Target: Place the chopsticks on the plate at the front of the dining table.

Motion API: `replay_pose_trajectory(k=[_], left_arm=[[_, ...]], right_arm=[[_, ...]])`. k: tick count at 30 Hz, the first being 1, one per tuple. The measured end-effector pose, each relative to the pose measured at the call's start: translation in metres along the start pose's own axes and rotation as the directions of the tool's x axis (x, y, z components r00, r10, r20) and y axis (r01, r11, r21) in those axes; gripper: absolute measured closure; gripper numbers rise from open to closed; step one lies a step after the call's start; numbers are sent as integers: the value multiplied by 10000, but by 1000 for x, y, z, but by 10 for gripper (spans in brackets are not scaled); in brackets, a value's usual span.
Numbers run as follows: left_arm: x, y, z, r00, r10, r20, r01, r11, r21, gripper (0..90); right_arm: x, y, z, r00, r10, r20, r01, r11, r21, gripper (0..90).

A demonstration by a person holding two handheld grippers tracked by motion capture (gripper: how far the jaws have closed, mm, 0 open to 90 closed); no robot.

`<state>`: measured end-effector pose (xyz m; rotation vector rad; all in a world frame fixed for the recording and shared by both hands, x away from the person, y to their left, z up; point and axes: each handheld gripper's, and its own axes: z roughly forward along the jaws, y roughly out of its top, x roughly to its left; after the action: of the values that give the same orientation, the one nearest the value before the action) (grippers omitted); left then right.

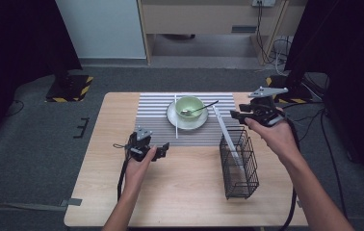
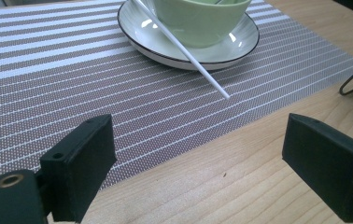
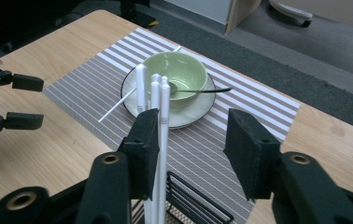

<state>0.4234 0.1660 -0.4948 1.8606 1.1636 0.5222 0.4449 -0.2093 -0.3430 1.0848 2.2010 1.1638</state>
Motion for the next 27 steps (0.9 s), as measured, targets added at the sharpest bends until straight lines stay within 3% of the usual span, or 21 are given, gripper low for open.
replay_pose_trajectory(k=[7, 13, 18, 21, 27], left_arm=[[0, -3, 3, 10000, 44, -56, -43, 9998, 217, 96], [0, -3, 1, 10000, -81, -27, 82, 9998, 161, 106], [-1, -3, 0, 9999, -108, 7, 108, 9998, 154, 111], [0, -3, 0, 9999, -142, -51, 143, 9997, 201, 112], [3, -5, 1, 9996, -267, -13, 268, 9994, 221, 114]], right_arm=[[14, -3, 21, 9993, -216, -308, 221, 9996, 156, 621], [24, -5, 34, 9987, -505, -45, 506, 9985, 218, 660], [31, -5, 41, 9975, -676, -182, 680, 9975, 216, 699], [34, -6, 46, 9951, -982, 69, 979, 9944, 400, 718], [36, -8, 52, 9957, -924, -4, 923, 9952, 317, 766]])
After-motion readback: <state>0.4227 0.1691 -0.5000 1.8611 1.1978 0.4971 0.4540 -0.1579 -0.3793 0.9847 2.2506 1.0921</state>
